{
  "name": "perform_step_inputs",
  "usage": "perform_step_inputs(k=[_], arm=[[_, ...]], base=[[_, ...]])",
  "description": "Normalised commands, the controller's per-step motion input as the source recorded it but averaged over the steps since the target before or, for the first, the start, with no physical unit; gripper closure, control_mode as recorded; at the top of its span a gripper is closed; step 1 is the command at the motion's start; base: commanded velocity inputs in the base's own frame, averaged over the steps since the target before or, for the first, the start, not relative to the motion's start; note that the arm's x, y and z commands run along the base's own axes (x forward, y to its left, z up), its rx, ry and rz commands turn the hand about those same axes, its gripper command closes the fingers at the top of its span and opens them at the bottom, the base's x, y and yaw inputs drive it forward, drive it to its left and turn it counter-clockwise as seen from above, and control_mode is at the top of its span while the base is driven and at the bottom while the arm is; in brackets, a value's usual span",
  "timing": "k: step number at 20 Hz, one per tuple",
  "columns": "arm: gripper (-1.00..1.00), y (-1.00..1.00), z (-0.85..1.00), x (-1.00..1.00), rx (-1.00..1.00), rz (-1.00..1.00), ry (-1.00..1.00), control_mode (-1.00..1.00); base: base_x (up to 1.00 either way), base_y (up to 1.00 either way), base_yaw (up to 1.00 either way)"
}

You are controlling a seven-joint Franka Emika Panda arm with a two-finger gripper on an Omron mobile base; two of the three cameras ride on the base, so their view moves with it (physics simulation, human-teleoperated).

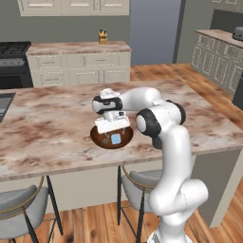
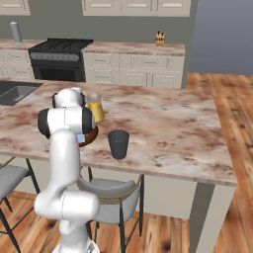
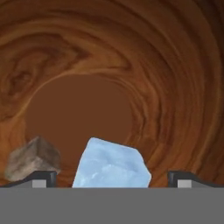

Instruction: There are two ice cubes in the ice bowl. Place both ice cubes in the glass cup.

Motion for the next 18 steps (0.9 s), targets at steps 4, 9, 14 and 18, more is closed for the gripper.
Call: perform_step_inputs(k=[4,9,14,18], arm=[[-1.00,0.00,-0.18,-0.11,-0.01,0.00,0.13,-1.00],[-1.00,0.00,-0.08,-0.05,0.00,0.00,0.07,-1.00],[1.00,0.00,0.00,0.00,0.00,0.00,0.01,-1.00],[1.00,0.00,0.01,-0.09,0.00,0.00,-0.04,-1.00]], base=[[0.00,0.00,0.00],[0.00,0.00,0.00],[0.00,0.00,0.00],[0.00,0.00,0.00]])
